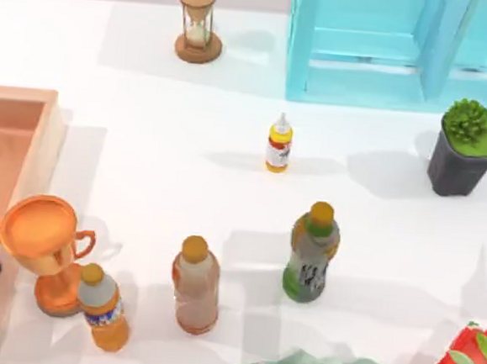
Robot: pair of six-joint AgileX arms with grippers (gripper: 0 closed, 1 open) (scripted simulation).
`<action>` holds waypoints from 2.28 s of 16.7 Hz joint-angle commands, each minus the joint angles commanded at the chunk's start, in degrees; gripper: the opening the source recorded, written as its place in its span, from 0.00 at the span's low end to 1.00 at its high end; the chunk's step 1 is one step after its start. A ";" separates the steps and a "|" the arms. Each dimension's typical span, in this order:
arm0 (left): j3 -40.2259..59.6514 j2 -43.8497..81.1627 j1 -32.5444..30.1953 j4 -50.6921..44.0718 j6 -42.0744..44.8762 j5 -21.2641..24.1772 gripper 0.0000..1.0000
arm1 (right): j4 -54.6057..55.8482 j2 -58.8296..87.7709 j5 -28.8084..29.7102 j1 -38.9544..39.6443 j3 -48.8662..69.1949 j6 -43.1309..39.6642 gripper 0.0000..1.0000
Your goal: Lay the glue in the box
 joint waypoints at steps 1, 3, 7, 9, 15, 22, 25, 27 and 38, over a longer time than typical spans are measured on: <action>0.00 0.00 0.00 0.00 0.00 0.00 1.00 | 0.00 0.00 0.00 0.00 0.00 0.00 1.00; 0.28 0.56 -0.28 -0.12 -0.18 -0.15 1.00 | 0.00 0.00 0.00 0.00 0.00 0.00 1.00; 5.37 8.38 -4.16 -0.56 -2.55 -2.24 1.00 | 0.00 0.00 0.00 0.00 0.00 0.00 1.00; 9.92 15.47 -7.23 -0.82 -4.35 -4.35 1.00 | 0.00 0.00 0.00 0.00 0.00 0.00 1.00; 27.76 44.68 -19.30 -2.34 -13.35 -12.75 1.00 | 0.00 0.00 0.00 0.00 0.00 0.00 1.00; 50.02 80.99 -34.44 -4.67 -24.88 -23.45 1.00 | 0.00 0.00 0.00 0.00 0.00 0.00 1.00; 58.31 94.37 -40.45 -5.58 -29.04 -27.14 1.00 | 0.00 0.00 0.00 0.00 0.00 0.00 1.00; 62.92 102.11 -43.85 -6.20 -31.44 -29.15 1.00 | 0.00 0.00 0.00 0.00 0.00 0.00 1.00; 72.40 116.41 -50.10 -6.98 -35.97 -34.16 1.00 | 0.00 0.00 0.00 0.00 0.00 0.00 1.00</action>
